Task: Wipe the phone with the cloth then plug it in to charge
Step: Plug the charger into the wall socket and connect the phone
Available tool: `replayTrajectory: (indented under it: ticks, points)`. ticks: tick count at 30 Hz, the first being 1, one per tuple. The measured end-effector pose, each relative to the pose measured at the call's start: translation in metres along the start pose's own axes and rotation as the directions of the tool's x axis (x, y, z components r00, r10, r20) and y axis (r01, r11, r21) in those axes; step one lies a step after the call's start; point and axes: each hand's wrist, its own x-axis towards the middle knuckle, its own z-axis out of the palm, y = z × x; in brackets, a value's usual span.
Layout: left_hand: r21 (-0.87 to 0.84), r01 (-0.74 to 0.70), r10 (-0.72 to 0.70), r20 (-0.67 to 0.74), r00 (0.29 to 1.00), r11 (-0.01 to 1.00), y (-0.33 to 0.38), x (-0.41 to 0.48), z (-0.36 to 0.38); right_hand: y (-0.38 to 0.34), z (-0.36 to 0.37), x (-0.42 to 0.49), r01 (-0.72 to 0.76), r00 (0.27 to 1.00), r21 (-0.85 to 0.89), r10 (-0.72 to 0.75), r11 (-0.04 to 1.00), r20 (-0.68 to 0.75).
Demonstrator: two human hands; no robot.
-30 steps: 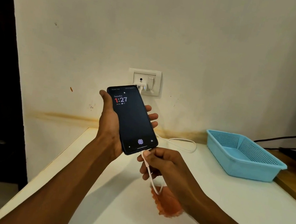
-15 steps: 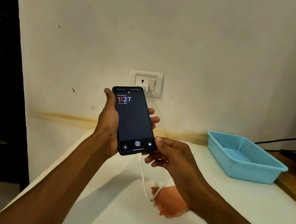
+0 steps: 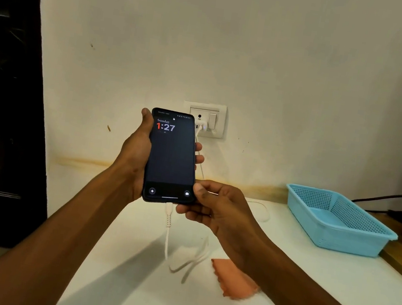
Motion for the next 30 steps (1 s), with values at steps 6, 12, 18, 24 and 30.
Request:
replayTrajectory:
  ticks: [6, 12, 18, 24, 30]
  points:
    - [0.118, -0.02, 0.042, -0.183, 0.982, 0.993, 0.011, -0.011, -0.013, -0.003, 0.011, -0.001, -0.002, 0.994, 0.026, -0.001, 1.0, 0.109]
    - [0.268, 0.063, 0.042, -0.37, 0.928, 0.961, 0.003, -0.019, -0.022, 0.001, 0.005, -0.006, -0.034, 0.982, -0.094, 0.051, 0.995, 0.183]
    - [0.291, 0.199, -0.055, -0.436, 0.898, 0.936, -0.019, -0.02, -0.029, 0.014, 0.005, -0.007, -0.184, 0.972, -0.106, 0.196, 0.977, 0.126]
    - [0.344, 0.281, -0.103, -0.455, 0.885, 0.896, -0.04, -0.02, -0.036, 0.026, 0.007, -0.009, -0.311, 0.945, -0.108, 0.319, 0.944, 0.07]
    - [0.448, 0.347, -0.105, -0.481, 0.87, 0.824, -0.056, -0.01, -0.043, 0.023, 0.001, -0.002, -0.377, 0.921, -0.213, 0.389, 0.901, 0.014]
